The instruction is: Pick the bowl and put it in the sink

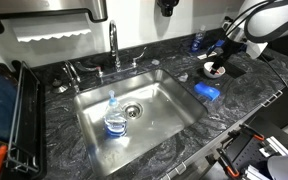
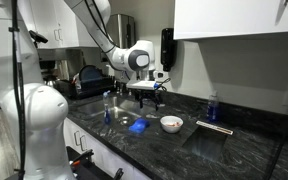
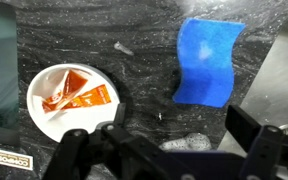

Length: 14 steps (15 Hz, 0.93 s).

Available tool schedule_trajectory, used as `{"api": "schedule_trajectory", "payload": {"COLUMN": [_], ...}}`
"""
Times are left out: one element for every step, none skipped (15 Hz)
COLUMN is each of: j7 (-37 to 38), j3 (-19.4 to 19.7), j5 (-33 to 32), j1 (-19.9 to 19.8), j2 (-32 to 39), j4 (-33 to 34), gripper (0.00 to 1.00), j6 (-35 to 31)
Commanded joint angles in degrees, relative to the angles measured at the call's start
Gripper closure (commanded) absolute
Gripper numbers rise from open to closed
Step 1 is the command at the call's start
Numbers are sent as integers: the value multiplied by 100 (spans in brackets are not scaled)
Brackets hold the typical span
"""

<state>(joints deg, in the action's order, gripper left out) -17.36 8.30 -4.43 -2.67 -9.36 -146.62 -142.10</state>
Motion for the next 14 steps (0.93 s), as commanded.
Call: {"api": "schedule_trajectory", "payload": {"j7": [48, 26, -2, -21, -32, -50, -81, -170, -200, -245, -304, -410, -536, -666], "j3": [58, 89, 118, 137, 153, 168, 185, 205, 216, 224, 233, 239, 236, 224], "j5": [-124, -89, -55, -34, -21, 1, 42, 122, 155, 206, 284, 425, 610, 797], "j1": [-229, -269, -302, -325, -347, -360, -369, -367, -373, -373, -369, -356, -345, -344], "j2": [220, 276, 327, 356, 388, 421, 463, 511, 588, 657, 732, 800, 865, 938], "j4": [17, 27, 30, 26, 26, 34, 45, 56, 76, 89, 96, 99, 97, 100], "gripper": [0, 0, 0, 0, 0, 0, 0, 0, 0, 0, 0, 0, 0, 0], "j6": [-340, -392, -438, -470, -501, -531, -573, -631, -712, -791, -899, -1009, -1127, -1244]}}
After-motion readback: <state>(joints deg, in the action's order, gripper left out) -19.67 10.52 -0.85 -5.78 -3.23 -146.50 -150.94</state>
